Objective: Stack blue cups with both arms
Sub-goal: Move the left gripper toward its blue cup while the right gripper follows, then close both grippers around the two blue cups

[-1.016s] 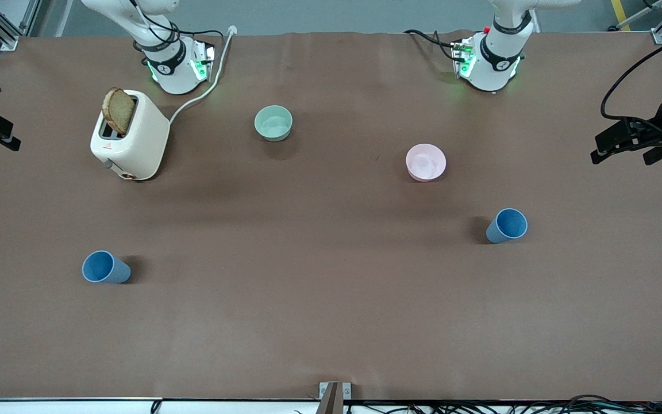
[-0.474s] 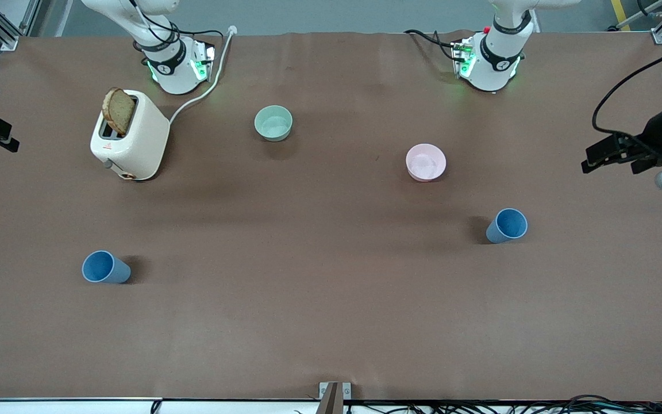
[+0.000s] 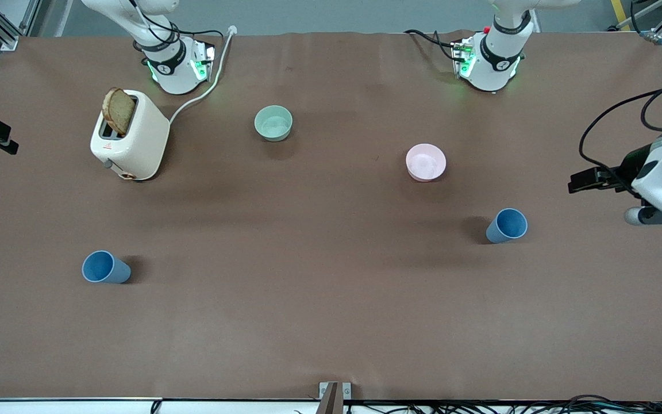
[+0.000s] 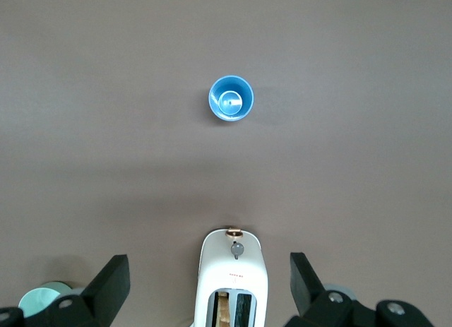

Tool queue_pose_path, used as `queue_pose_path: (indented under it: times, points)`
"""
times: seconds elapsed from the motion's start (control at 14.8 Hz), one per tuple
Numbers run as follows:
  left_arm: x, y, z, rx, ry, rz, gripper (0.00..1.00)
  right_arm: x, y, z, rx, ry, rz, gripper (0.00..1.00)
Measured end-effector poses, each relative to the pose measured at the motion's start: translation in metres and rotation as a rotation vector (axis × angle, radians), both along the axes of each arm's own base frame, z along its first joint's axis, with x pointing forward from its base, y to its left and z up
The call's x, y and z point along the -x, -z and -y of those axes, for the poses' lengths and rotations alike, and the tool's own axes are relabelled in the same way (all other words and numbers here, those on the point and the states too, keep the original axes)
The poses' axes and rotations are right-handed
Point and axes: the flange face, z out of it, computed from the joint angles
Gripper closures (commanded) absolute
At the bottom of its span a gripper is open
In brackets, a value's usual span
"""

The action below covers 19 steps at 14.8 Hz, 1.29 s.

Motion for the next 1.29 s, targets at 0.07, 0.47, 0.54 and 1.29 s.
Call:
queue_pose_path:
  times: [0.07,0.47,0.54,1.29]
  points:
    - [-0.001,0.014,-0.001,-0.001,-0.002,0.004,0.00,-0.003,0.003,0.002,0.001,0.002,0.006,0.00]
    - [0.002,0.097,-0.005,-0.003,-0.016,0.045,0.00,-0.044,0.052,0.016,0.002,0.021,0.024,0.00]
    - [0.005,0.113,-0.007,-0.004,-0.019,0.040,0.00,-0.053,0.066,0.021,0.003,0.027,0.027,0.00]
    - [-0.001,0.242,-0.007,-0.011,-0.022,-0.007,0.00,-0.122,0.264,0.054,0.010,0.067,0.071,0.02]
